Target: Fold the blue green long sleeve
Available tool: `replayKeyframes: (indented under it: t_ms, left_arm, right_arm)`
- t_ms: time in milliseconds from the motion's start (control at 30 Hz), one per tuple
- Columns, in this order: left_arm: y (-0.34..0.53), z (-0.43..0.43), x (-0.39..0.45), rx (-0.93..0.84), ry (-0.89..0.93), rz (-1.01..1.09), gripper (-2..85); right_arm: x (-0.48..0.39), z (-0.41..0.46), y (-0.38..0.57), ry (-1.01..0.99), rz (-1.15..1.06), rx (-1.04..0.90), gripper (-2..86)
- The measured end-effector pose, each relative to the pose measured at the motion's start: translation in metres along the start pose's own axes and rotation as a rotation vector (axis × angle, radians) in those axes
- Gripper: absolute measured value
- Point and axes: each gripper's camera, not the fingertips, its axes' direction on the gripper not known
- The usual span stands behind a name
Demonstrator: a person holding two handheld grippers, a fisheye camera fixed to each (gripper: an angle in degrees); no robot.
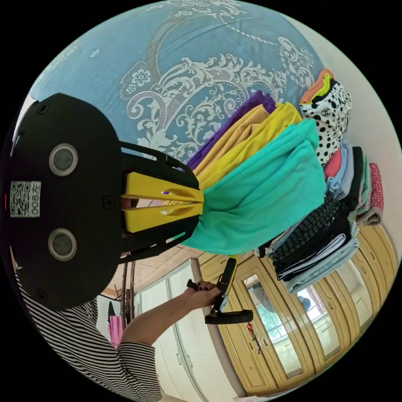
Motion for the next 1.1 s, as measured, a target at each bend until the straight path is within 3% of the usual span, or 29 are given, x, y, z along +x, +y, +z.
replayKeyframes:
  t_ms: [100, 200, 267, 400, 733, 1100]
  left_arm:
    - [0.019, -0.029, -0.015, 0.124, 0.084, -0.040, 0.1]
    - [0.042, -0.061, -0.029, 0.166, -0.072, -0.032, 0.1]
    - [0.061, -0.070, -0.043, 0.080, -0.261, -0.003, 0.1]
    - [0.090, -0.061, -0.070, -0.094, -0.431, -0.021, 0.2]
    - [0.129, -0.107, -0.086, 0.002, -0.336, -0.008, 0.2]
    - [0.158, -0.166, -0.084, 0.081, -0.336, 0.009, 0.3]
  right_arm:
    - [-0.002, -0.009, -0.003, -0.045, 0.073, 0.062, 0.0]
    - [-0.022, -0.039, -0.011, -0.084, 0.053, 0.219, 0.1]
    - [-0.042, -0.045, -0.027, -0.113, 0.001, 0.253, 0.2]
    - [-0.105, -0.035, -0.087, -0.188, -0.164, 0.299, 0.8]
    - [-0.265, 0.066, -0.292, -0.178, -0.377, 0.244, 6.2]
    - [-0.358, 0.180, -0.468, -0.059, -0.328, 0.233, 9.8]
